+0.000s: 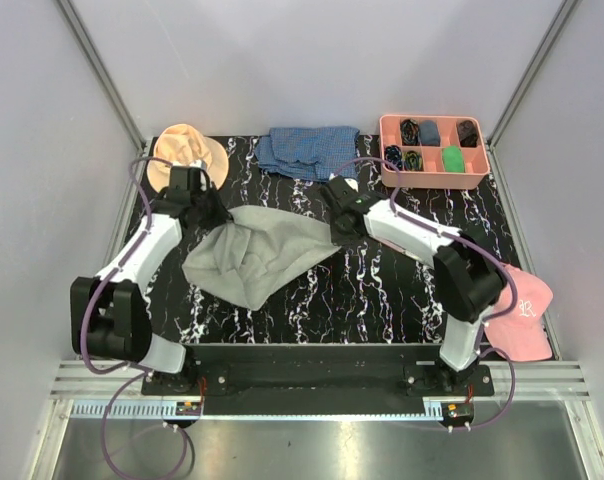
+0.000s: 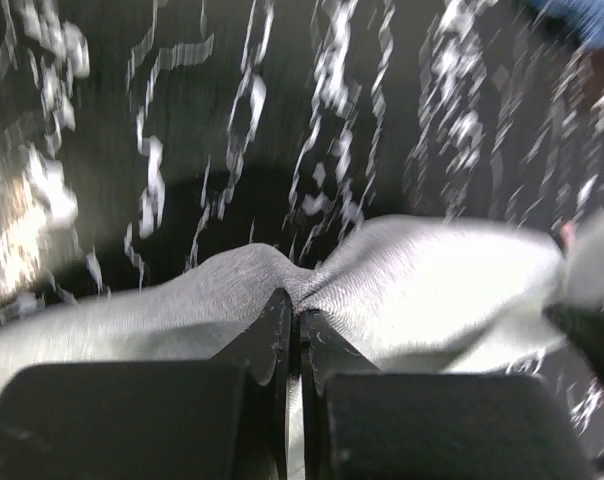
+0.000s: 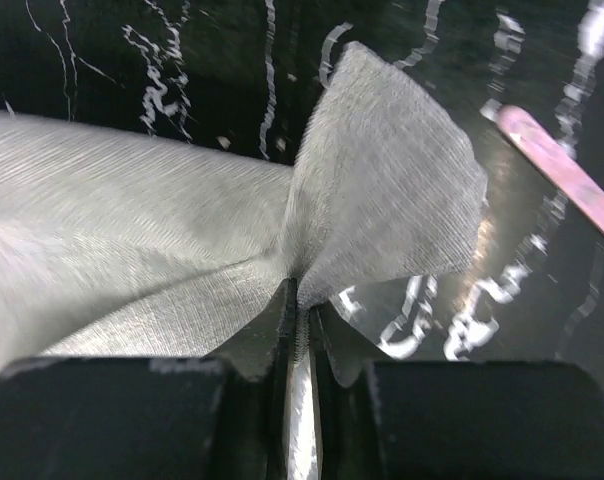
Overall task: Fold the napkin, place the utensils inside, and roll it up
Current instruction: Flatten the napkin out
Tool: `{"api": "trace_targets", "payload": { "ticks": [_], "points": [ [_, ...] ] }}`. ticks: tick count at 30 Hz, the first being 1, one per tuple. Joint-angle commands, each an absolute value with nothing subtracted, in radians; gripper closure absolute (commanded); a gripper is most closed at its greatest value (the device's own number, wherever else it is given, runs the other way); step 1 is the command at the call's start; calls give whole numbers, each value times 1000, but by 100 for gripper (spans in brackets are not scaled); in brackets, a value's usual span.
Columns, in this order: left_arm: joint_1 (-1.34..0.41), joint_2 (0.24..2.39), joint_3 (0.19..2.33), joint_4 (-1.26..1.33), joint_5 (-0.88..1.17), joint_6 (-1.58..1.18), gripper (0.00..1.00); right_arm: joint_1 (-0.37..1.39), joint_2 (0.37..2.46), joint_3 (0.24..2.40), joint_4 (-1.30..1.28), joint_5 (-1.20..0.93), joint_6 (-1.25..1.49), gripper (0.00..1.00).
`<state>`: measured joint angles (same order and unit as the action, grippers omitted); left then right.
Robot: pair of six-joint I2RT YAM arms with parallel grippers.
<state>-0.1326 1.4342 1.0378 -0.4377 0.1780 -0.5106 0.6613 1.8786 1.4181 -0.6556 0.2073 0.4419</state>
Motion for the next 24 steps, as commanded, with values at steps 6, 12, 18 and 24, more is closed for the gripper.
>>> {"api": "trace_targets", "payload": {
  "ticks": [6,12,18,24],
  "points": [
    [-124,1664,1269,-497,227,-431,41,666,1760,1282,-678,233,492,70],
    [-153,1490,1165,-526,20,-419,11,652,1654,1267,-683,233,477,34],
    [-238,1401,993,-538,-31,-443,16,586,1745,1367,-678,224,413,32],
    [-299,1393,904,-552,-58,-466,29,520,1854,1436,-647,180,368,37]
  ]
}}
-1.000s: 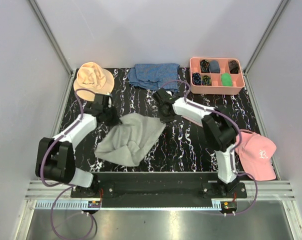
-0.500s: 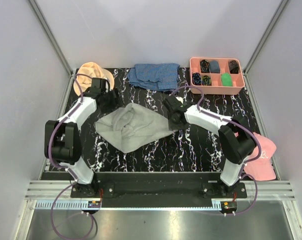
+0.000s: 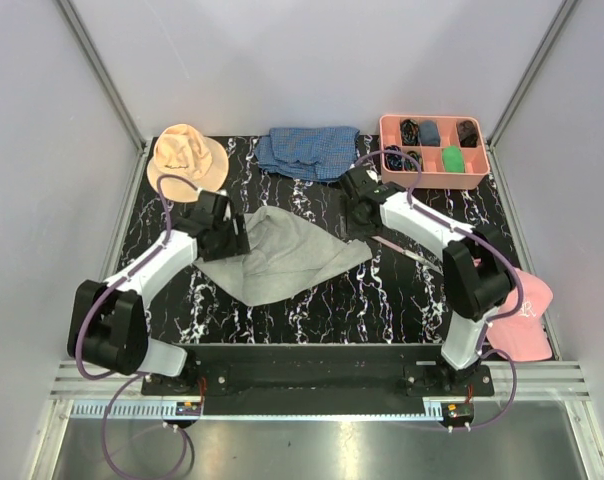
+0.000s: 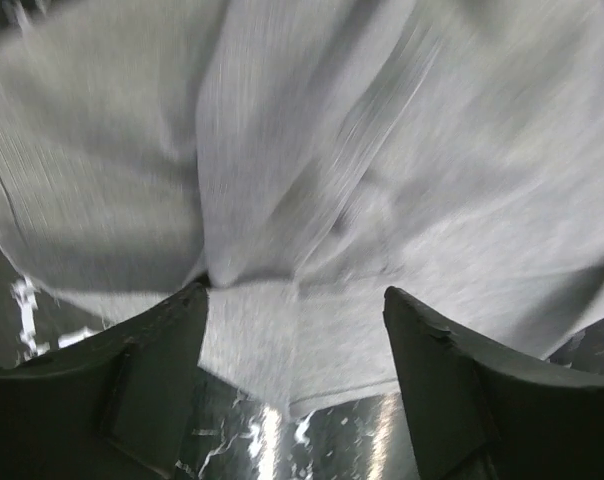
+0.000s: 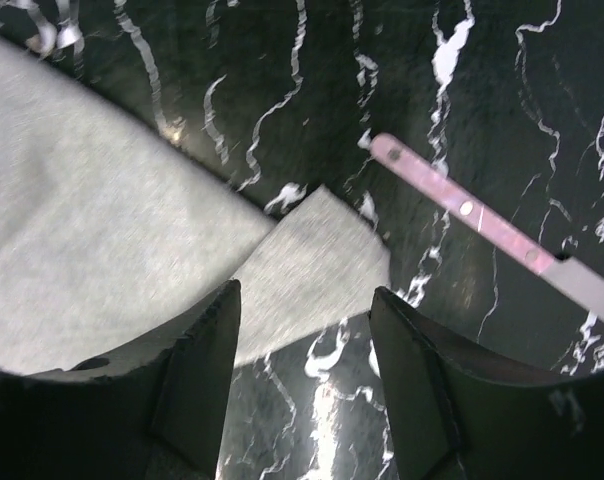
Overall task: Fold the napkin, place the utensils inside, and roll it up
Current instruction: Flatten the napkin out
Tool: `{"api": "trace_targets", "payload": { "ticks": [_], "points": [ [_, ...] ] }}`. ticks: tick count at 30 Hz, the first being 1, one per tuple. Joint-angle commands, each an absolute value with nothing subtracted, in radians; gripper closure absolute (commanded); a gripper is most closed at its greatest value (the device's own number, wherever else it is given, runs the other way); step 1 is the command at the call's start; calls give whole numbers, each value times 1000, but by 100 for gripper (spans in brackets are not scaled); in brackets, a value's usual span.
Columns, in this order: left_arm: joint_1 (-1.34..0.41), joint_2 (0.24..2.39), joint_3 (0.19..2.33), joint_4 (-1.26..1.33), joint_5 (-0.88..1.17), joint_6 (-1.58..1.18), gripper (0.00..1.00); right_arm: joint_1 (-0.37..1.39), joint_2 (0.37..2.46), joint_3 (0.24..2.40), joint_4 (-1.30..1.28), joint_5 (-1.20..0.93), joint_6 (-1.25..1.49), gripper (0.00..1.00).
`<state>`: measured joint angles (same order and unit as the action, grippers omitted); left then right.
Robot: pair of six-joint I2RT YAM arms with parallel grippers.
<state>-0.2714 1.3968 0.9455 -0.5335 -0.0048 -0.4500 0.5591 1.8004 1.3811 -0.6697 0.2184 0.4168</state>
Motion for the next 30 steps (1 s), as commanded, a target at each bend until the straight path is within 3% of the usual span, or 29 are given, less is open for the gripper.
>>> {"api": "trace_targets", "payload": {
  "ticks": [1,8,25,30],
  "points": [
    [-299,1391,899,-563,-60,-468,31,503,1870,1440,-643,167,367,38],
    [-307,1413,874,-583,-58,-476,40,480,1910,1465,-614,109,362,38],
    [-307,1532,908,-584,44,-459,41,443,1990,1430,-575,44,370,43],
    [-307,1529,913,-586,28,-457,51,439,1990,1428,-572,35,371,44]
  ]
}}
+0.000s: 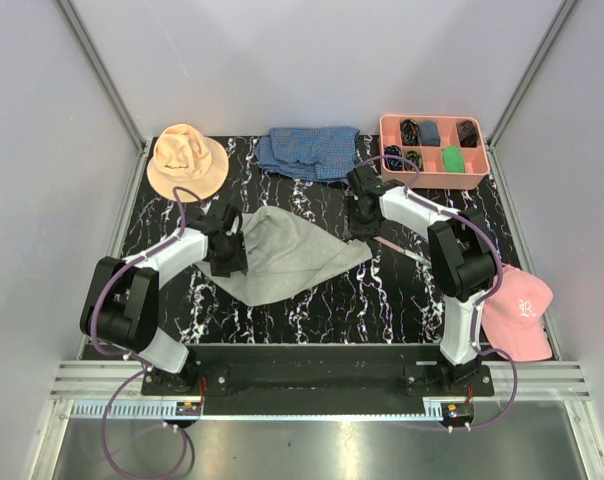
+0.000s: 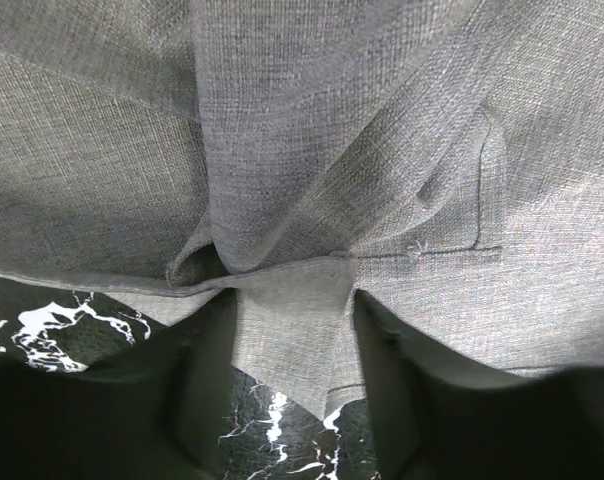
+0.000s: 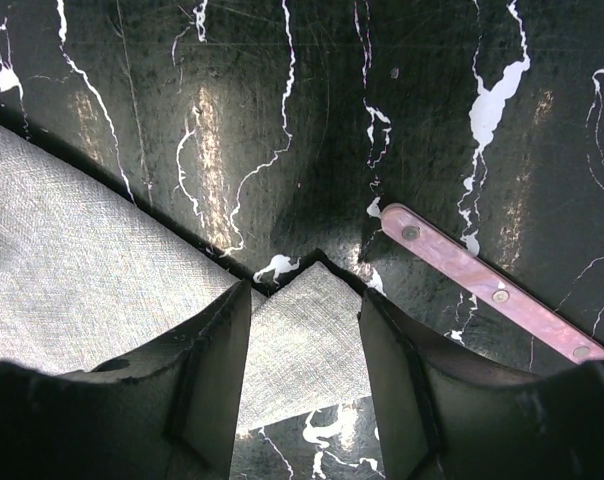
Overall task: Fold the napkin, place the utensils inside, and roll it up
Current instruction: Flatten the napkin out
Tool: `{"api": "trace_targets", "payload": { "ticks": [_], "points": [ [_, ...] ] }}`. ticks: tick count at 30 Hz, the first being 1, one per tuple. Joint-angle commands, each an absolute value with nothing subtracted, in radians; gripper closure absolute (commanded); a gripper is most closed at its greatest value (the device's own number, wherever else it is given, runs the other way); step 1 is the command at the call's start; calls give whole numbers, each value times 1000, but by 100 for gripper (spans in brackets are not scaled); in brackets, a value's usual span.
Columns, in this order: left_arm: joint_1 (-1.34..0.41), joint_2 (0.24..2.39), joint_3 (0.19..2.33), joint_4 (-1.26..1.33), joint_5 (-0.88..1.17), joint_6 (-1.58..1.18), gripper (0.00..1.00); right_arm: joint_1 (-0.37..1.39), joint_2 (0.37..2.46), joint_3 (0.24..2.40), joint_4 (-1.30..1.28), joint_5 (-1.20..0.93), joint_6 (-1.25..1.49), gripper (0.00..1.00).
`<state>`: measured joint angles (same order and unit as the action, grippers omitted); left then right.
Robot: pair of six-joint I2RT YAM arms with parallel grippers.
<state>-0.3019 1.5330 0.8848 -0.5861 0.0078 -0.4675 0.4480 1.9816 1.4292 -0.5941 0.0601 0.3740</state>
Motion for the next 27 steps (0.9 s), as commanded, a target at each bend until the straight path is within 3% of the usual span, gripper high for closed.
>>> {"api": "trace_targets", "payload": {
  "ticks": [1,5,10,17,23,27],
  "points": [
    [-307,1531,916,-587,29,-456,52,436,1988,1428,-571,31,374,44],
    [-307,1552,919,-594,49,-448,59,433,1985,1413,-574,22,380,44],
    [-307,1500,904,-597,35,-457,88,431,1980,1404,-580,18,387,45],
    [-305,1332,874,-595,-32,-486,100,431,1979,1382,-583,-12,405,45],
    [-301,1252,864,-598,-40,-492,100,431,1988,1388,-584,-11,417,45],
    [-295,1230,858,-601,-32,-489,100,431,2000,1384,-588,-17,425,51]
  ]
}}
